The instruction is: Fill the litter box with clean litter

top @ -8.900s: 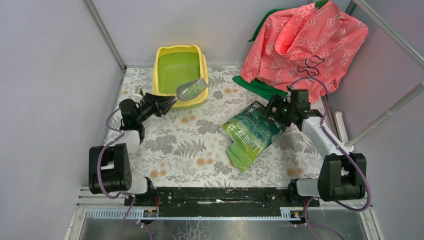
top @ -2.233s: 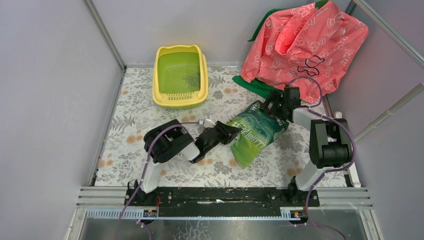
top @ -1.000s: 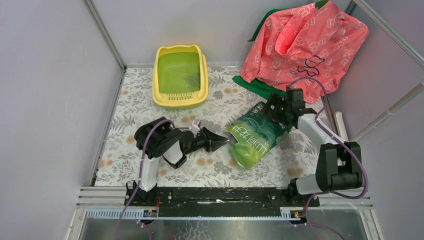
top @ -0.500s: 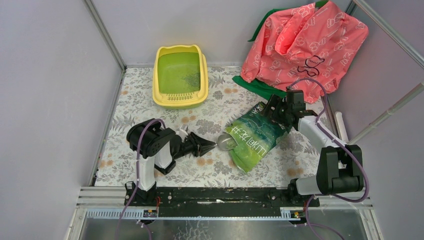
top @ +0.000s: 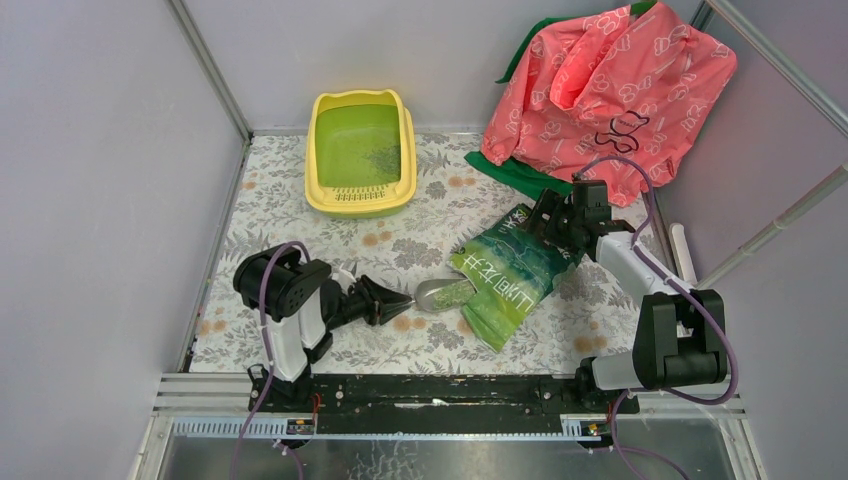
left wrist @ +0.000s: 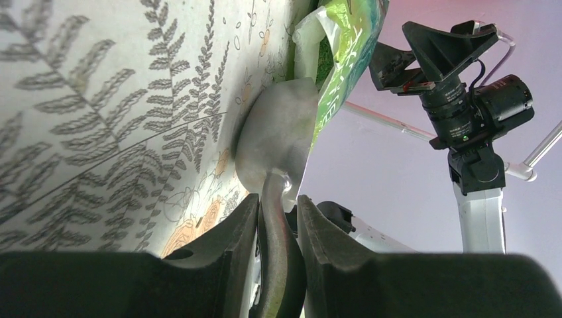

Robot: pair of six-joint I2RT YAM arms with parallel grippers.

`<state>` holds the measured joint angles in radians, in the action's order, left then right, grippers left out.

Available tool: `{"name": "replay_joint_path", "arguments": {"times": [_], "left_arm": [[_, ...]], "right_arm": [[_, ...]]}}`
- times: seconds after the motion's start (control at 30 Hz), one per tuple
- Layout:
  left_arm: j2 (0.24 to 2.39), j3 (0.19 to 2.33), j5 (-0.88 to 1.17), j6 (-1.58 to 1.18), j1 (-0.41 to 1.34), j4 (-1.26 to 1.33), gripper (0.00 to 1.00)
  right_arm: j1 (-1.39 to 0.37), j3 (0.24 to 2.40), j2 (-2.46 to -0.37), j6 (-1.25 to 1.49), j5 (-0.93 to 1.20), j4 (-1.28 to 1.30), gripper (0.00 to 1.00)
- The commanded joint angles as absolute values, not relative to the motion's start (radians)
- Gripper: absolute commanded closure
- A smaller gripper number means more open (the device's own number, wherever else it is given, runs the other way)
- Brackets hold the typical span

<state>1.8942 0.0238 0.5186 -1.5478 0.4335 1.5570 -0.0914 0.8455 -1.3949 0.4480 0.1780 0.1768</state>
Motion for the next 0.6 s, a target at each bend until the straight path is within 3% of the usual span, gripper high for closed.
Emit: {"name": "replay_joint_path", "arguments": {"times": [0.0, 0.57], "left_arm": [[1.881, -0.05, 0.612, -1.494, 0.38, 1.611, 1.0], [1.718, -0.159, 0.799, -1.538, 0.115, 1.609, 1.0]], "right_arm": [[-0.099, 0.85, -1.373, 0.426, 0.18, 0.214, 0.05], [-0.098, 0.828, -1.401, 0.43, 0.196, 0.177, 0.05]]}}
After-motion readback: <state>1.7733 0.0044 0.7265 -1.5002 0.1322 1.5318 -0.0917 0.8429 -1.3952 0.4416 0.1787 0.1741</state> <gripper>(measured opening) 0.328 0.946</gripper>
